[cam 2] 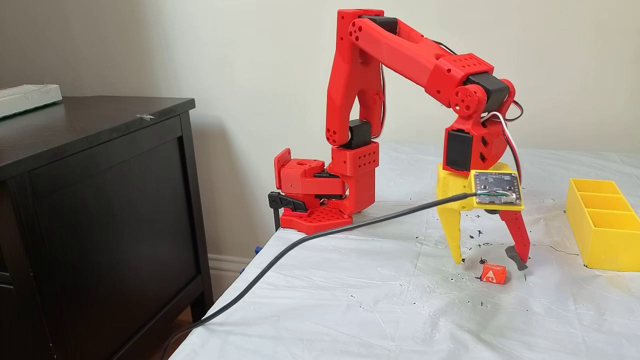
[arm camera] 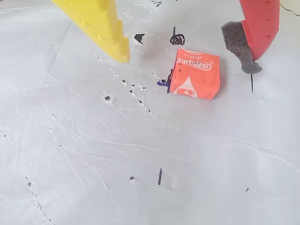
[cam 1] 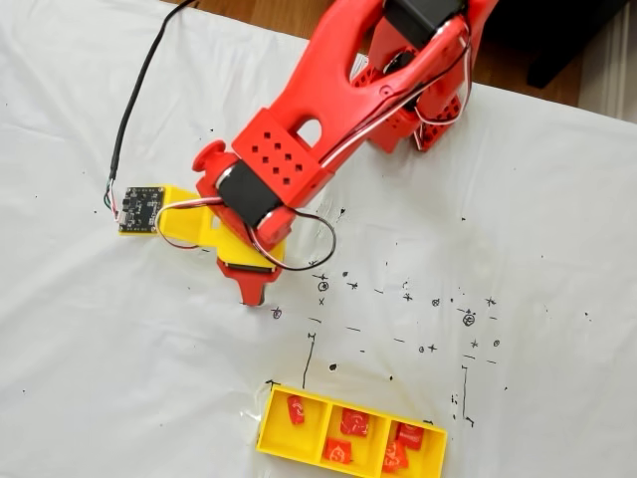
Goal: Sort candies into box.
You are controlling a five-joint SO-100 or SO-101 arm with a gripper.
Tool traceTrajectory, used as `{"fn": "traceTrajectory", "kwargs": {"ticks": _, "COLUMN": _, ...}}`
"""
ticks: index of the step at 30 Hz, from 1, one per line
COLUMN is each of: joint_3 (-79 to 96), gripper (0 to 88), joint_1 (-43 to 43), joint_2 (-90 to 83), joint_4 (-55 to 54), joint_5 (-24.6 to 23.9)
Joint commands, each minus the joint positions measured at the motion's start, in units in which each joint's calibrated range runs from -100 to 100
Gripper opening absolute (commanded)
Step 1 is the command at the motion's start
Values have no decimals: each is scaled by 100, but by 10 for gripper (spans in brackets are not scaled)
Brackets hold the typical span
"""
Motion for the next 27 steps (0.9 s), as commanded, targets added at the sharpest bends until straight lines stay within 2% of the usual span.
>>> {"fn": "traceTrajectory", "kwargs": {"ticks": 1, "joint_3": -545, "gripper": 305, "joint_1": -37, "joint_2": -47, "joint_4": -32, "joint_5": -63}}
{"fn": "traceTrajectory", "kwargs": {"ticks": 27, "joint_3": -991, "gripper": 277, "joint_1": -9, "joint_2": 411, "joint_4": 181, "joint_5": 15}}
